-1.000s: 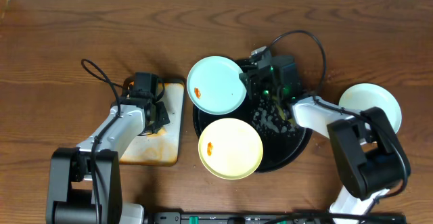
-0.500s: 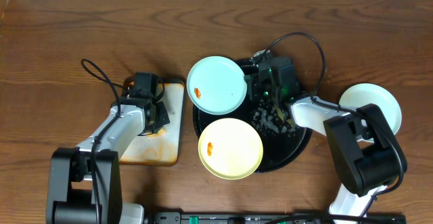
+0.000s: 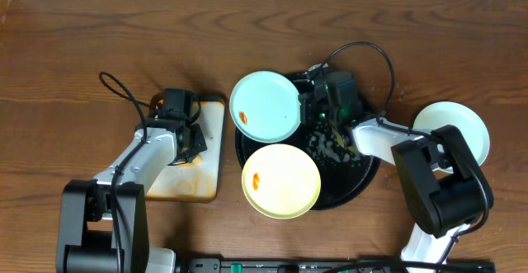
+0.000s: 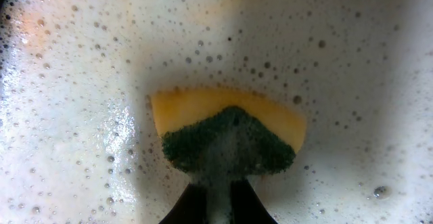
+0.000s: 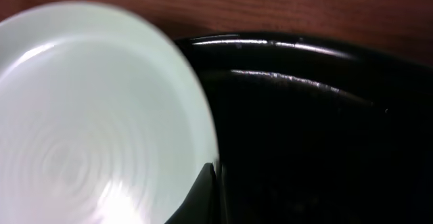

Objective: Clean dirty plates on tray and stack at the side

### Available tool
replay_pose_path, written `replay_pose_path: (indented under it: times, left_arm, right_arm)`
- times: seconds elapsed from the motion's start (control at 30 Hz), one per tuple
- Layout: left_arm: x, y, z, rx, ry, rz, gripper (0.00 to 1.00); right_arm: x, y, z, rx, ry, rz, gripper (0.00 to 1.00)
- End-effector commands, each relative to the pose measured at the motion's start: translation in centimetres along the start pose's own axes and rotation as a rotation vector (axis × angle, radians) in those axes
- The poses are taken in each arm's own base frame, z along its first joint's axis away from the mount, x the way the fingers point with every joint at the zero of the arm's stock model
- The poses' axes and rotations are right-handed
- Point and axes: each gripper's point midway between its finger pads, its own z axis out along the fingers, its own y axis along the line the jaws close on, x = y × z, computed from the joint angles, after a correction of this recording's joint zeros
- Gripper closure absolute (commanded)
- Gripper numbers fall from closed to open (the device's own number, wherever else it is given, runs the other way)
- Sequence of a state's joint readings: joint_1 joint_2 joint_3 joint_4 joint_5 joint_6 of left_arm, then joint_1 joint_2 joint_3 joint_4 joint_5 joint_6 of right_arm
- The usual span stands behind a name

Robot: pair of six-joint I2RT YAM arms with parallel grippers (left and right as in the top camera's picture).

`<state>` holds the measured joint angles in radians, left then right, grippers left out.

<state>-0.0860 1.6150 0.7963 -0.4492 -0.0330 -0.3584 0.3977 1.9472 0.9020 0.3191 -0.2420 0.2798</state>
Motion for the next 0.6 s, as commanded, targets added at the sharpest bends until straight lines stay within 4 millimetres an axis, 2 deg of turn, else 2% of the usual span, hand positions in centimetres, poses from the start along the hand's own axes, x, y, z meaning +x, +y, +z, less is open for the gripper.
replay_pose_path:
  times: [0.0,0.13,0.33,0.57]
  left_arm:
    - [1.5,0.7,1.3,-0.029,0.061,0.008,0.93]
    - [1.6,0.7,1.3,-0.029,0.061,0.008,0.93]
    - [1.5,0.7,1.4,-0.027,0.057,0.008,0.93]
    - [1.5,0.7,1.4,-0.028,0.058,0.008,0.93]
  right_arm:
    - [1.2,-0.6,0.9,0.016,0.027,0.066,0.99]
    - [-0.5,-1.0,0.2,0.017,-0.022,0.067,0.99]
    - [-3.5,-3.3,-3.5,0.141,-0.071,0.053,0.99]
    - [-3.2,-5.9,-8.7,0.375,-0.018,0.043,0.99]
